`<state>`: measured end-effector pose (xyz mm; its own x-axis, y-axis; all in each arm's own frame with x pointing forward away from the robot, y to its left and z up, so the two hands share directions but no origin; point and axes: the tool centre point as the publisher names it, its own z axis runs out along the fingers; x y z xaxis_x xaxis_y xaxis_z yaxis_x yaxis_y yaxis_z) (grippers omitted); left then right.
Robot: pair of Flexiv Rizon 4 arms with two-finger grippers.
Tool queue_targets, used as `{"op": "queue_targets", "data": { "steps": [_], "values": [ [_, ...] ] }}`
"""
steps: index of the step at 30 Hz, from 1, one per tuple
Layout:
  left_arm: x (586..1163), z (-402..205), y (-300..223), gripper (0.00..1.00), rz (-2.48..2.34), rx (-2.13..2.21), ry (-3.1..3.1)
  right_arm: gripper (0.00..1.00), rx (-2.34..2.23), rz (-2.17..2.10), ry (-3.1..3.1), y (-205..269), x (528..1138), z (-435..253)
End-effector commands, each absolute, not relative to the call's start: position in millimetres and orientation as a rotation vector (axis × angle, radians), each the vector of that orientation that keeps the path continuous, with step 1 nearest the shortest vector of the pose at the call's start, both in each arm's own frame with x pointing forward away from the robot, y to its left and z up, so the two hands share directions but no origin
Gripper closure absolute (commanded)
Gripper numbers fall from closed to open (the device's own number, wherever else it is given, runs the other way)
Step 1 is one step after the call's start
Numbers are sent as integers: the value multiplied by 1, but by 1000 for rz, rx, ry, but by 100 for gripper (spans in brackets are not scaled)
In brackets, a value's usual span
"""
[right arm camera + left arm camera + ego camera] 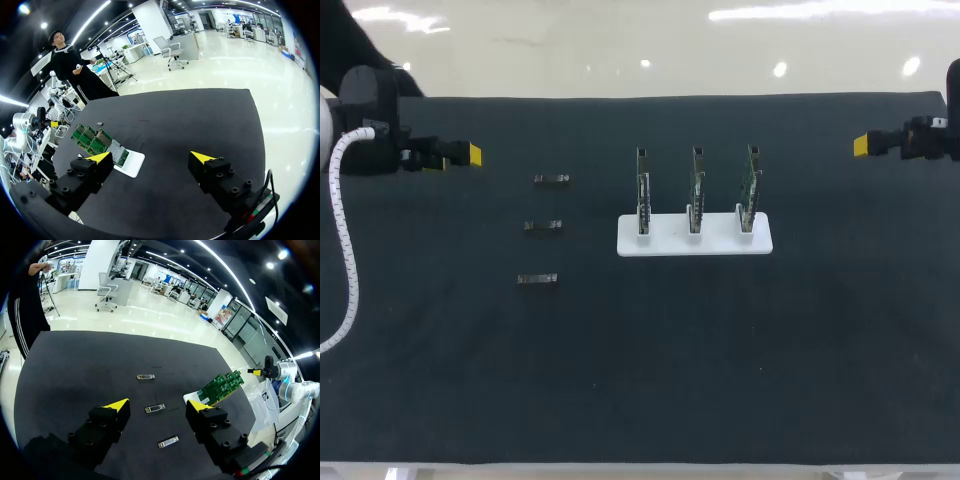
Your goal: Pick up the optical module with the left hand, and insert it into the network port with the right hand.
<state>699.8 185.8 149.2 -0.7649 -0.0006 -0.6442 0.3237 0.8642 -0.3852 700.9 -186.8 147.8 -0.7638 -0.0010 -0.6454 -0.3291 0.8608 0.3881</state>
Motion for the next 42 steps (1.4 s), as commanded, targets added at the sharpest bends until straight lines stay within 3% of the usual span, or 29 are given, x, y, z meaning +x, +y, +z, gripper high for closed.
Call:
{"op": "queue_targets", "data": {
  "steps": [1,35,42],
  "values": [
    [700,150,185,0,-635,231,2376,0,-233,638,2371,-186,700,149],
    [700,150,185,0,-635,231,2376,0,-233,638,2371,-186,700,149],
    [700,150,185,0,-635,231,2376,0,-745,536,2337,-185,710,160]
  ]
}}
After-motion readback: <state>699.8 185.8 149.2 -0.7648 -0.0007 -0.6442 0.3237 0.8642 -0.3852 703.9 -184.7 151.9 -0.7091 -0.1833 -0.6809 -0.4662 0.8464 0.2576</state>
